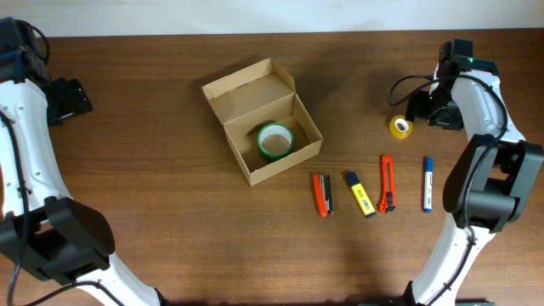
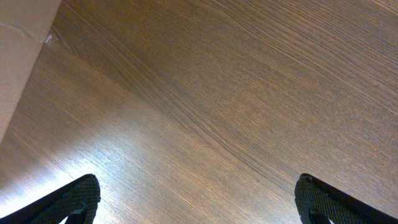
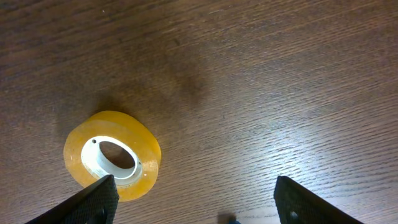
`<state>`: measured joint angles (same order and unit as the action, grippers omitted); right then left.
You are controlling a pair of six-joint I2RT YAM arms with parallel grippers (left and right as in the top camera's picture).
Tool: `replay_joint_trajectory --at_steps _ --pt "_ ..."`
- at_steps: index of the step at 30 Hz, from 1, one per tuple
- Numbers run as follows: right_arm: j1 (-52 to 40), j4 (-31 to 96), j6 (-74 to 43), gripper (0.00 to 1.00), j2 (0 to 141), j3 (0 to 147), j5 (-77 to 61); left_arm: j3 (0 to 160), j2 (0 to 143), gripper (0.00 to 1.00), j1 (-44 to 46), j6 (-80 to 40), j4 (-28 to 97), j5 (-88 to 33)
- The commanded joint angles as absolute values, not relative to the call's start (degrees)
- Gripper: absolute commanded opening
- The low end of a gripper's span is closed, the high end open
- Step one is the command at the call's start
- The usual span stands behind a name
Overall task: Pack container
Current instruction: 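Move the right gripper to the yellow tape roll and grasp it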
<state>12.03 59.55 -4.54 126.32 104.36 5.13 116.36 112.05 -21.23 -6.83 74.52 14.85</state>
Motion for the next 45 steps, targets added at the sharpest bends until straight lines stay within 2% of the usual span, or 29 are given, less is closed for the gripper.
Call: replay_joint_trajectory --at_steps 1,45 --pt "12.1 60.0 -5.0 0.81 128.1 105.6 6.1 116.2 110.7 1.00 -21.2 -5.9 74.6 15.3" --pt "11.6 59.2 -2.4 0.79 133.6 105.6 2.8 116.2 110.7 1.00 -21.2 -5.9 74.6 15.3"
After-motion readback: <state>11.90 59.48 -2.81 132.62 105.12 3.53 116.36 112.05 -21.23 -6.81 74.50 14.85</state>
